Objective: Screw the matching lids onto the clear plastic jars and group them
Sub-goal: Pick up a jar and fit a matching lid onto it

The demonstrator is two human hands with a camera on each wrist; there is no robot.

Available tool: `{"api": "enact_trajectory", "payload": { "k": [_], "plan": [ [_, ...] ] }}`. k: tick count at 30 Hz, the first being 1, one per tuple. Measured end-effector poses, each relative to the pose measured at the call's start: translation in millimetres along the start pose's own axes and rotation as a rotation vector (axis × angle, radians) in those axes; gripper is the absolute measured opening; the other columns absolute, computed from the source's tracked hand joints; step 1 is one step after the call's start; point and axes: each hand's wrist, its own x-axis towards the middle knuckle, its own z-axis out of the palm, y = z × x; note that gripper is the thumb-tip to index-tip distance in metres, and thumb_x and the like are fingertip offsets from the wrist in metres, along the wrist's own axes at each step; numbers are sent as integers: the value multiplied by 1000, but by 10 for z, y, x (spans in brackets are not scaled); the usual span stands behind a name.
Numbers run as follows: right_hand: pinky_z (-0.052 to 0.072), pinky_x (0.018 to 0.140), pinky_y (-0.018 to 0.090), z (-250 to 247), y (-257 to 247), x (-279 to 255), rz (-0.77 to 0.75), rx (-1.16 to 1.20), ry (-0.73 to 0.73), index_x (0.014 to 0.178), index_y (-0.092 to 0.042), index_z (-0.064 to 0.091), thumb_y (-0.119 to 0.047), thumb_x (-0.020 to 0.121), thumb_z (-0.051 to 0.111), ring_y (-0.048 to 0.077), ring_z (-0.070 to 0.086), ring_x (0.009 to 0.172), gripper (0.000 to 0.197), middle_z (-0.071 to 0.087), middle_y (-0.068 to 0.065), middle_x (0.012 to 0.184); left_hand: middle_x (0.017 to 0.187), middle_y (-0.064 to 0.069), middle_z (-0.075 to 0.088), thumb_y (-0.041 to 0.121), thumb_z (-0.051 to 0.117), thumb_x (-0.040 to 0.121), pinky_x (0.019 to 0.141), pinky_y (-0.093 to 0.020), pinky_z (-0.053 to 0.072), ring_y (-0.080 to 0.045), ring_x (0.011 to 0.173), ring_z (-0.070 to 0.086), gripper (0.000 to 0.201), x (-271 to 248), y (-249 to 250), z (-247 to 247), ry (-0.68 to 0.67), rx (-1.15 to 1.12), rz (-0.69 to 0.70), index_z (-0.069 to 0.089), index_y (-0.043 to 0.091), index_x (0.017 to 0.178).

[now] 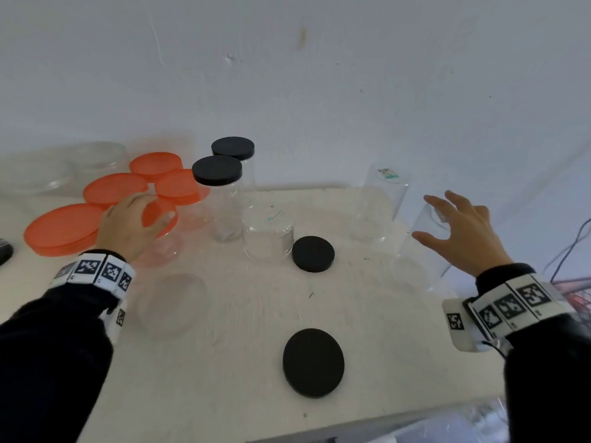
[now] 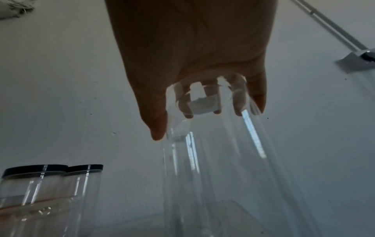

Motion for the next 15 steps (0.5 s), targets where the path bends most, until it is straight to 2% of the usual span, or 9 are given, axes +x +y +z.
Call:
{"api": "enact_trajectory", "payload": {
  "k": [4,7,9,11,13,15],
  "plan": [
    [39,86,41,13,-48,-40,-44,35,22,138,-28,42,-42,78,70,30,31,122,68,41,7,137,135,-13,48,31,58,91,104,-48,31,-30,125,42,47,-32,106,-59,69,-44,50,50,2,128],
    [39,77,34,29,-126,-98,-93,89,52,136,-30,45,-46,75,69,26,35,116,67,43,6,127,133,-14,49,20,60,89,103,-42,30,-30,125,42,38,-83,307,-98,102,-91,131,55,2,122],
    [40,77,33,35,-200,-126,-111,122,62,134,-32,46,-49,74,69,23,35,115,67,42,4,122,129,-15,52,30,57,88,101,-35,28,-29,121,44,40,-160,504,-106,58,-141,220,58,3,118],
    [40,77,32,54,-272,-149,-123,136,65,132,-33,47,-49,73,70,20,34,115,66,42,3,120,122,-11,57,50,42,84,98,-32,29,-26,115,49,58,-280,736,-97,-69,-192,343,60,4,116],
    [41,76,32,81,-330,-165,-141,131,65,131,-33,49,-49,72,70,19,34,115,64,42,3,120,121,-3,59,65,32,82,99,-29,30,-12,113,47,71,-441,975,-72,-244,-220,446,60,11,117],
    [41,75,32,101,-373,-166,-155,114,63,130,-32,50,-48,73,70,21,34,117,63,43,4,121,122,3,58,70,27,81,100,-26,34,-3,111,45,72,-610,1179,-11,-413,-196,539,59,18,118]
  ]
}}
